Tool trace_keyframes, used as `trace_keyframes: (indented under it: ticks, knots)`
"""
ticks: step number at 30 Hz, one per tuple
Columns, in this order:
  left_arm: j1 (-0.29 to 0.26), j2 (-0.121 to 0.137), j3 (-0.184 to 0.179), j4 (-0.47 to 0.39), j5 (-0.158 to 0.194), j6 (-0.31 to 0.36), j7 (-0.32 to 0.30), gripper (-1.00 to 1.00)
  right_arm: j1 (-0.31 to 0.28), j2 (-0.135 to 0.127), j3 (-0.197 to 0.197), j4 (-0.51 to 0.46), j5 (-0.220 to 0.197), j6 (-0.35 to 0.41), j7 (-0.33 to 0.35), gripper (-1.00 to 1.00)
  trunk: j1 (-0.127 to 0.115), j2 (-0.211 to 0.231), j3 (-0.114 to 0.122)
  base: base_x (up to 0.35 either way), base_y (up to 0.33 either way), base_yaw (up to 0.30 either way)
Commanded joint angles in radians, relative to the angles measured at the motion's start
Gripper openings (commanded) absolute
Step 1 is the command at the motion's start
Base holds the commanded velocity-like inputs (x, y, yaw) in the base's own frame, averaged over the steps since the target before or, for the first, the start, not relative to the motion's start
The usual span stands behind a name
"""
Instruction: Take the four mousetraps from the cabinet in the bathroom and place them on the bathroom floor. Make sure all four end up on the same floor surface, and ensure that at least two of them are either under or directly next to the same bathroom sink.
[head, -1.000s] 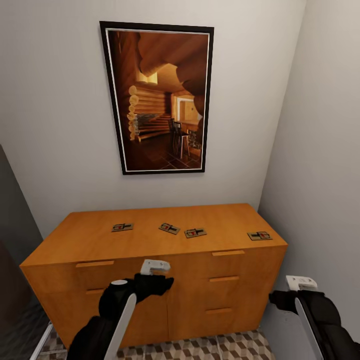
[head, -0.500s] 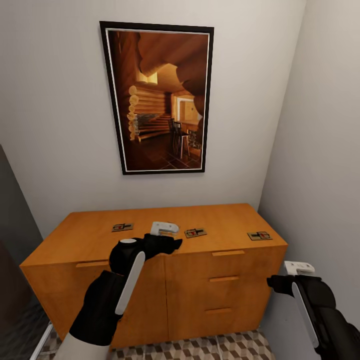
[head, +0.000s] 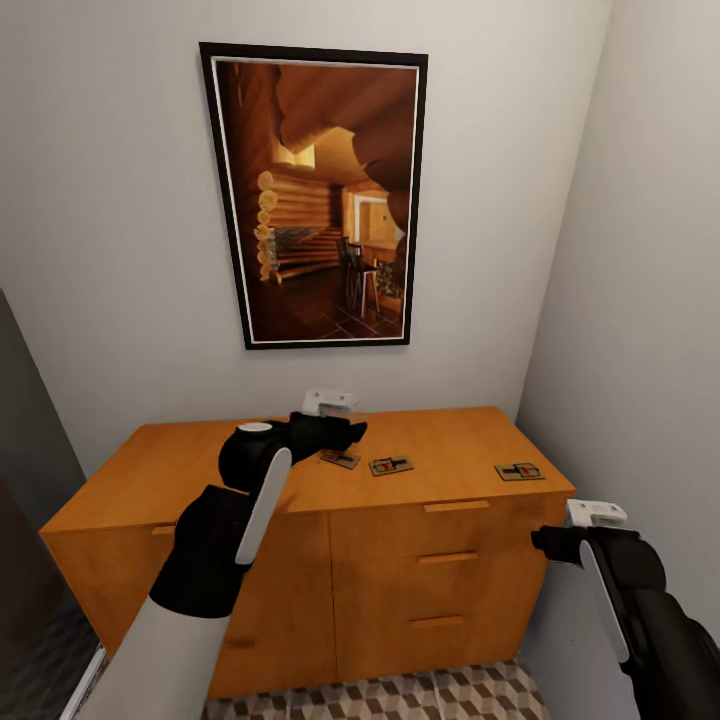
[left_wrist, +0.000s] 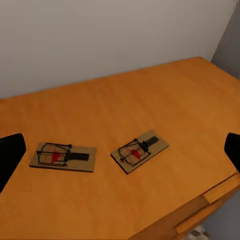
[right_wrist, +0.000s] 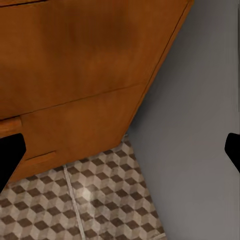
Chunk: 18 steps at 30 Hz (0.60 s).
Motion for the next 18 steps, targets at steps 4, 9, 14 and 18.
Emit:
trace_keyframes:
  ticks: [4, 9, 14, 18]
  knots:
    - [-0.025, 0.001, 0.002, 0.000, -0.002, 0.004, 0.003, 1.00, -0.017, 0.000, 0.001, -0.001, 0.001, 0.005, -0.006, 1.00, 0.000, -0.001, -0.001, 0.000, 0.000, 0.000]
    - [-0.051, 0.005, 0.005, 0.003, -0.008, 0.004, 0.010, 1.00, -0.051, 0.000, 0.001, -0.001, 0.004, 0.005, -0.012, 1.00, 0.000, -0.001, -0.001, 0.000, 0.000, 0.000]
    - [-0.059, 0.013, 0.014, 0.008, -0.012, 0.005, 0.013, 1.00, -0.094, 0.000, 0.001, -0.001, 0.005, 0.005, -0.017, 1.00, 0.000, -0.001, -0.001, 0.000, 0.000, 0.000]
    - [-0.062, 0.028, 0.042, 0.015, -0.011, 0.010, 0.014, 1.00, -0.144, 0.000, 0.001, -0.001, 0.006, 0.005, -0.020, 1.00, 0.000, -0.001, -0.001, 0.000, 0.000, 0.000]
